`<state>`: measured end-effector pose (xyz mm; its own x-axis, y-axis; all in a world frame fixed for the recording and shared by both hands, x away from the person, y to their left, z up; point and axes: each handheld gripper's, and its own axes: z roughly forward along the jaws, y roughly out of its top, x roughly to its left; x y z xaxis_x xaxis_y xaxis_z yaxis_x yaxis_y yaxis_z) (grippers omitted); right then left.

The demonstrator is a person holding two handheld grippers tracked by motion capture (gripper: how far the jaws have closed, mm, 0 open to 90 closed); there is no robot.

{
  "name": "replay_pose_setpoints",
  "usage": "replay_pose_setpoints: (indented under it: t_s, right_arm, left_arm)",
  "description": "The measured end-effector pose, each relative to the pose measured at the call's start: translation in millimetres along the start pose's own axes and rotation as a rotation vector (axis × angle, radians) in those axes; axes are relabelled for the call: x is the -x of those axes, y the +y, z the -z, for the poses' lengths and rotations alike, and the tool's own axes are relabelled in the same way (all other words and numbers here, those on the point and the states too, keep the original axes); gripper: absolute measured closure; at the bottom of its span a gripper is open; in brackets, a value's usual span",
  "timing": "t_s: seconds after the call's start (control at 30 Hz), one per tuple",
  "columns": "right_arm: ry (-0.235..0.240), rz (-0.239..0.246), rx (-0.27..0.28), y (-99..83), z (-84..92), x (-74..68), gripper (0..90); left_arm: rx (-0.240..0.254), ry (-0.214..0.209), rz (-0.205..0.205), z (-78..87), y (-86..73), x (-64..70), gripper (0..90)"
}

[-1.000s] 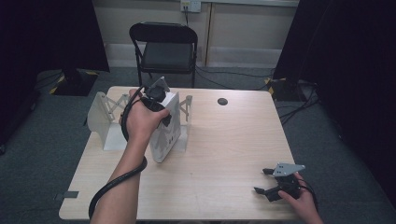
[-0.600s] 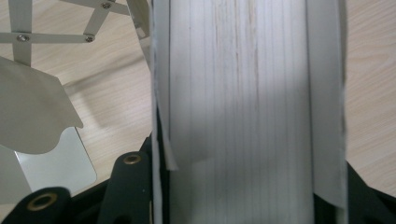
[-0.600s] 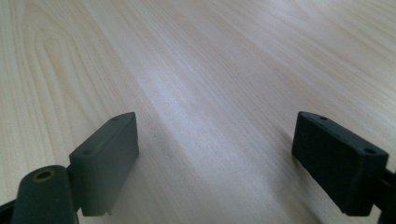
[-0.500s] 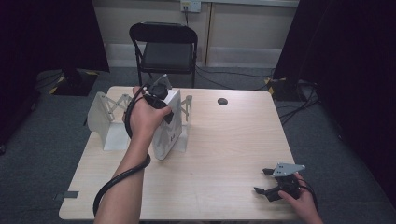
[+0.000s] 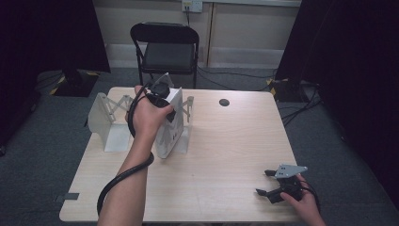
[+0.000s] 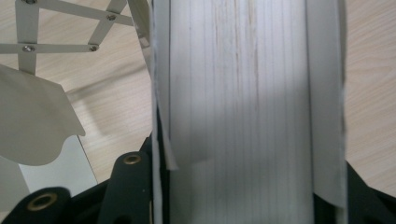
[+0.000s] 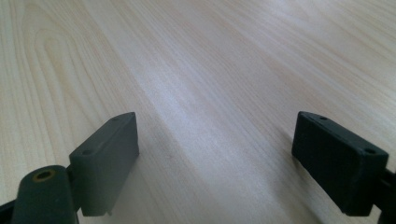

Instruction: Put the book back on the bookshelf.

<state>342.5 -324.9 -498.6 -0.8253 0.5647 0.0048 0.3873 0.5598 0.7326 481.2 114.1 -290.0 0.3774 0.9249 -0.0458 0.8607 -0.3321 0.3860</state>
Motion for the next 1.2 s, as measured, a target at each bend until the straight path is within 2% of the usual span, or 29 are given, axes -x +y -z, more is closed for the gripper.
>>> replay_pose_setpoints:
  t_s: [0.1, 0.23, 0.63, 1.2]
  right_arm:
    - [0.0, -0.002, -0.002, 0.0, 0.1, -0.1, 14.2]
    - [0.001, -0.001, 0.0, 0.1, -0.1, 0.0, 14.1]
    - [0.002, 0.0, 0.0, 0.3, -0.3, 0.3, 14.2]
    - [0.001, 0.0, 0.0, 0.4, -0.5, 0.5, 14.2]
  left_arm:
    - [0.0, 0.002, -0.001, -1.6, 1.5, 0.3, 52.3]
    - [0.005, -0.005, 0.018, -4.0, 3.5, 0.1, 52.2]
    - [0.014, 0.02, 0.007, -9.6, 8.6, 3.1, 52.2]
    - [0.004, 0.02, 0.013, -18.0, 17.1, 4.8, 52.2]
